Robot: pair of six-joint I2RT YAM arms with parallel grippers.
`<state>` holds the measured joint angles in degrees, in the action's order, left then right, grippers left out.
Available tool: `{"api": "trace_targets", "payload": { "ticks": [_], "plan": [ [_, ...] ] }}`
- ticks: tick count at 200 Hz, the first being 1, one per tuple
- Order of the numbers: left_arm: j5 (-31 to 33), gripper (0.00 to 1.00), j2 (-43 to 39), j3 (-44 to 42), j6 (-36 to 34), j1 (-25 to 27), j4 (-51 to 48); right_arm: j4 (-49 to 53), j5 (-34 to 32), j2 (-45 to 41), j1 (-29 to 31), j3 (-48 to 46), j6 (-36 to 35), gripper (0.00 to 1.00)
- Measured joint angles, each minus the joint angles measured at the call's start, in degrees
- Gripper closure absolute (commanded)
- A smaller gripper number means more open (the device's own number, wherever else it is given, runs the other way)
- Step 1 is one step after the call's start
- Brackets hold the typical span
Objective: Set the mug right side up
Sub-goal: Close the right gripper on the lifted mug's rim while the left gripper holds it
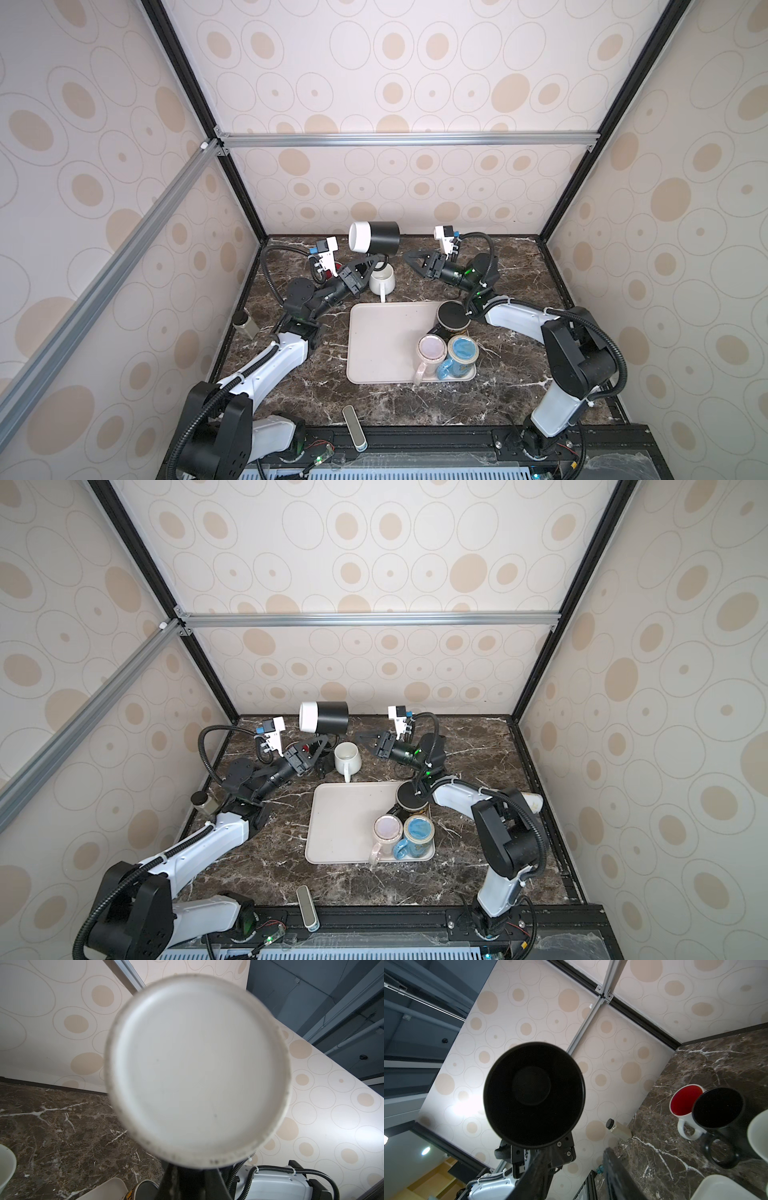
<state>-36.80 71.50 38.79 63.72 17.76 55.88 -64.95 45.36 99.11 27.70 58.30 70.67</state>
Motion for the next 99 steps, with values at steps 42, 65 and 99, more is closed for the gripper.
{"api": "trace_targets", "payload": {
  "ticks": [42,65,99],
  "plan": [
    [-0.24,1.00,2.21,0.00,3.32,-0.13,4.42,-0.61,1.20,0.00,1.84,0.00,-1.53,0.54],
    [-0.42,1.00,3.37,-0.02,5.27,-0.15,7.45,0.00,1.40,-0.09,3.19,0.04,-2.93,0.53],
    [-0.66,1.00,4.26,-0.52,7.19,-0.15,10.29,0.90,1.55,-0.11,4.55,1.22,-4.33,0.54]
  ]
}}
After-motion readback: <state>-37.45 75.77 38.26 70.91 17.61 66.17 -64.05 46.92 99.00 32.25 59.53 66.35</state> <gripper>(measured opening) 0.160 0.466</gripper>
